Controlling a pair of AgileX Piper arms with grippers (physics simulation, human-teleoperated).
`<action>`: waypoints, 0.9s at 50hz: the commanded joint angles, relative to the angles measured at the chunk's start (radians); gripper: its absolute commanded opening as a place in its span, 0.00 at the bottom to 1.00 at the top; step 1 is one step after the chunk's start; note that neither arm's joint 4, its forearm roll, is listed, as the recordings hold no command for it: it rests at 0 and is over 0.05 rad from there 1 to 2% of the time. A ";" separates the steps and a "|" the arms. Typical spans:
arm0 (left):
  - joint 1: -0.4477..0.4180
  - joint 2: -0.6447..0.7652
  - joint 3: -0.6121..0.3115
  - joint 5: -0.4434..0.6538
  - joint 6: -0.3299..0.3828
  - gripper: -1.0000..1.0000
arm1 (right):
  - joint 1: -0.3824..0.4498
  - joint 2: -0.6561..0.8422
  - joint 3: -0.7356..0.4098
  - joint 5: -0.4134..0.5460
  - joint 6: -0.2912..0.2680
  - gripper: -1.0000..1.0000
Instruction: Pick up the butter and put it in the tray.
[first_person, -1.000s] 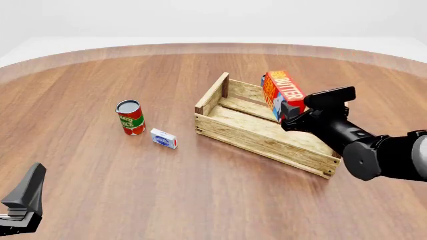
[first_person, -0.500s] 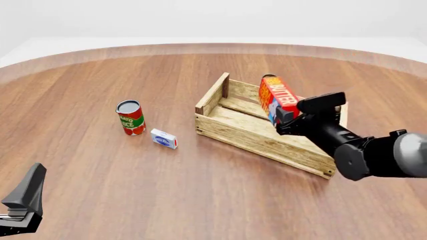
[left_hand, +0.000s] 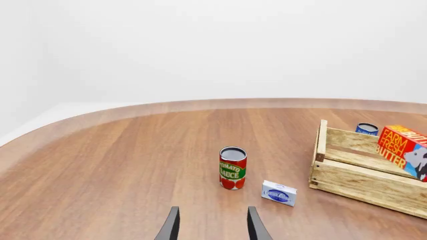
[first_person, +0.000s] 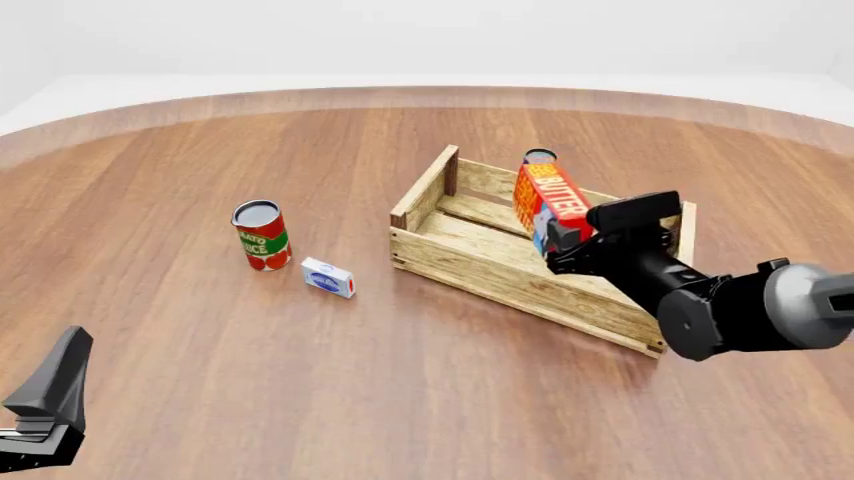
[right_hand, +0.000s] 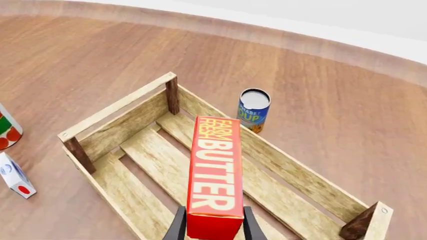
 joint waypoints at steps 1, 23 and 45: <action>0.000 0.000 0.000 0.000 0.000 1.00 | 0.001 0.003 -0.019 -0.012 0.018 0.00; 0.000 0.000 0.000 0.000 0.000 1.00 | -0.001 0.017 -0.028 -0.002 0.010 1.00; 0.000 0.000 0.000 0.000 0.000 1.00 | -0.003 -0.003 -0.022 0.007 0.009 1.00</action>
